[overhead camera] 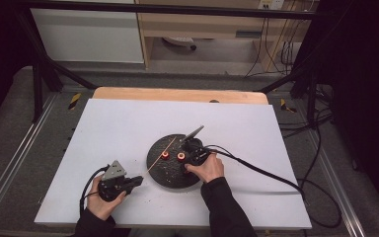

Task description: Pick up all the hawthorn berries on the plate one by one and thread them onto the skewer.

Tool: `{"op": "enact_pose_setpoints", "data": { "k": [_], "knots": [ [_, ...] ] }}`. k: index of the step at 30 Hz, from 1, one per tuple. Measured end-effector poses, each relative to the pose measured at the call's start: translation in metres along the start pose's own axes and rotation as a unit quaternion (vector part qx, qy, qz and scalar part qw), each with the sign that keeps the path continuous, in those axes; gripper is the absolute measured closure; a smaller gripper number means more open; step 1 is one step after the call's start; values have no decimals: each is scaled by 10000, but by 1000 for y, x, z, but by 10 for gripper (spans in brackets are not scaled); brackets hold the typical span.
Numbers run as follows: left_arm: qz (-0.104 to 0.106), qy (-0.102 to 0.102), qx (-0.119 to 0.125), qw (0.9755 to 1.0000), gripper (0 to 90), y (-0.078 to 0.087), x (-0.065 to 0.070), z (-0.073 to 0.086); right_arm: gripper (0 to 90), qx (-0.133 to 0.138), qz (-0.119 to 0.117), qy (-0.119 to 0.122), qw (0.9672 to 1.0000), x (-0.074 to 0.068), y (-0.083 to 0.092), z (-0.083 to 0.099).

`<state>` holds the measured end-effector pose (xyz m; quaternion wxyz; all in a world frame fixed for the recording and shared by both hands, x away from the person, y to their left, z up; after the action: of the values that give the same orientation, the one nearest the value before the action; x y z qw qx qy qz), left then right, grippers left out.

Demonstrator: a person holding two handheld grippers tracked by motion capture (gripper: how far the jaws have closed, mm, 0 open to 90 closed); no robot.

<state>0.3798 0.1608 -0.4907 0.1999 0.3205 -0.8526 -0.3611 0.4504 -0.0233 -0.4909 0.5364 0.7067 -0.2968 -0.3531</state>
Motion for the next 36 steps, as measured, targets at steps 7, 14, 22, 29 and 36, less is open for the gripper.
{"op": "enact_pose_setpoints", "data": {
  "k": [7, 14, 22, 29, 36],
  "knots": [
    [0, -3, 24, 10000, 879, 0, 1, -1, 624, 257, -65, 2, 9996, 0, 13, -2],
    [-9, -25, 35, 10000, 880, 1, 2, -1, 625, 577, -160, 8, 9982, -1, 26, -1],
    [-19, -41, 56, 10000, 879, 0, 5, -2, 626, 1045, -504, -85, 9932, 0, 40, 5],
    [-22, -54, 79, 10000, 879, 0, 6, -3, 626, 1666, -744, -235, 9829, 6, 47, 11],
    [-29, -70, 85, 9999, 879, -1, 9, -4, 626, 2315, -978, -455, 9668, 11, 52, 17]
  ]
}}
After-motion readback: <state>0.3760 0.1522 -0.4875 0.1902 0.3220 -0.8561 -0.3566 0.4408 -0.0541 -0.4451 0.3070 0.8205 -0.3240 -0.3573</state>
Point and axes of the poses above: each handheld gripper's, and its own axes: y roughly backward along the jaws, z roughly out of its underside, x roughly to its right, the point moved 9 cm from there along -y, roughly forward along the jaws, and after that the axes turned 11 degrees about -x, right-handed, at the moved point
